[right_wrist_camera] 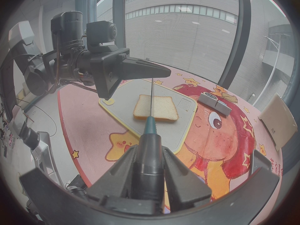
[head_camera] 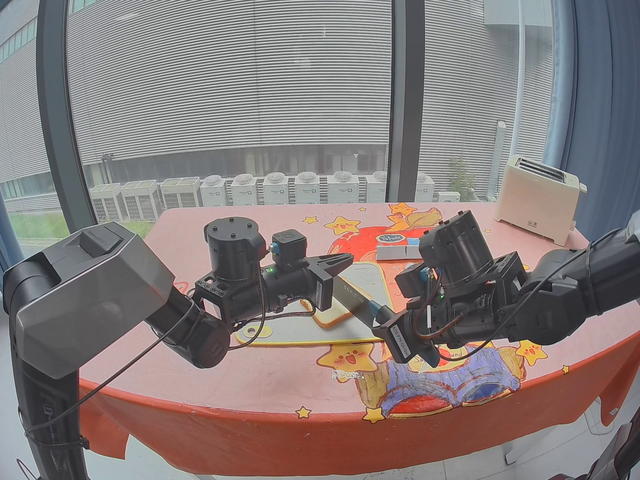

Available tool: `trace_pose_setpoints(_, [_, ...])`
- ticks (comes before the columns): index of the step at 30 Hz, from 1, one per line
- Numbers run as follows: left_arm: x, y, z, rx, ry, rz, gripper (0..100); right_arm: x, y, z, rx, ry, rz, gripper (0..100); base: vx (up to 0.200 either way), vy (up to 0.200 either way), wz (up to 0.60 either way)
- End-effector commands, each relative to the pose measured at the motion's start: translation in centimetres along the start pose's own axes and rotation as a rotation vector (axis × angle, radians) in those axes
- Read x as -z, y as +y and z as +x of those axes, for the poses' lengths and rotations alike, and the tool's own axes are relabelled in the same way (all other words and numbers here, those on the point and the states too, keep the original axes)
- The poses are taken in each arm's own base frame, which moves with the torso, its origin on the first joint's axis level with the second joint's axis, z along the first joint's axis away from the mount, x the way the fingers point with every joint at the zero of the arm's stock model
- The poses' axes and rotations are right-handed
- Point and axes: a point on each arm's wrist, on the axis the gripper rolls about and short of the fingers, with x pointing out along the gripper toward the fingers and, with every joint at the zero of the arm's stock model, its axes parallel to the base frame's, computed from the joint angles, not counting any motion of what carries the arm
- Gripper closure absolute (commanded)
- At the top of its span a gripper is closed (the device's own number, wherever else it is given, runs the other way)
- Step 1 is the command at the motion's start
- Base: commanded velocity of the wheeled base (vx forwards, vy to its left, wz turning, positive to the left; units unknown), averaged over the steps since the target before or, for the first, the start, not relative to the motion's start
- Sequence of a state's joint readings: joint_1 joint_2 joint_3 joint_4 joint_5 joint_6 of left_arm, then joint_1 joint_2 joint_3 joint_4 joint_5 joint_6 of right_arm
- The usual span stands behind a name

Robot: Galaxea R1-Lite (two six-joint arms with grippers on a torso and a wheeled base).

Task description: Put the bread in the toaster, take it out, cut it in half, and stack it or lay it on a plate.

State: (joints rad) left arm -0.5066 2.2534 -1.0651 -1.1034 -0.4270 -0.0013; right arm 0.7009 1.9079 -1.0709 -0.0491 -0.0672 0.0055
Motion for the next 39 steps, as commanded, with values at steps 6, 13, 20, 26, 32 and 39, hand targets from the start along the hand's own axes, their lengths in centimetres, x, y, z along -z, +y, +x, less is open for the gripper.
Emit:
trace_pose_setpoints(6, [0.2, -0.2, -0.1, 0.004, 0.009, -0.003, 100, -0.3, 0.0, 0.4, 0.003, -0.005, 0.002, 100, 0.0, 0.0, 0.0])
trace_pose_setpoints(13, [1.2, 0.0, 0.3, 0.004, 0.029, -0.012, 100, -0.2, 0.0, 0.7, 0.003, 0.004, 0.001, 100, 0.0, 0.0, 0.0])
trace_pose_setpoints(20, [1.8, -0.1, 0.6, 0.007, 0.042, -0.017, 100, -0.2, -0.1, 0.6, 0.004, 0.002, 0.001, 100, 0.0, 0.0, 0.0])
trace_pose_setpoints(26, [2.4, -0.5, 0.9, 0.016, 0.058, -0.022, 100, -0.1, -0.1, 0.7, 0.004, 0.008, 0.002, 100, 0.0, 0.0, 0.0])
trace_pose_setpoints(32, [2.7, -0.5, 1.0, 0.017, 0.065, -0.025, 100, 0.1, -0.1, 0.8, 0.004, 0.014, 0.002, 100, 0.0, 0.0, 0.0])
trace_pose_setpoints(39, [3.5, -0.7, 1.2, 0.023, 0.083, -0.033, 100, 0.3, 0.0, 1.0, 0.004, 0.022, 0.001, 100, 0.0, 0.0, 0.0])
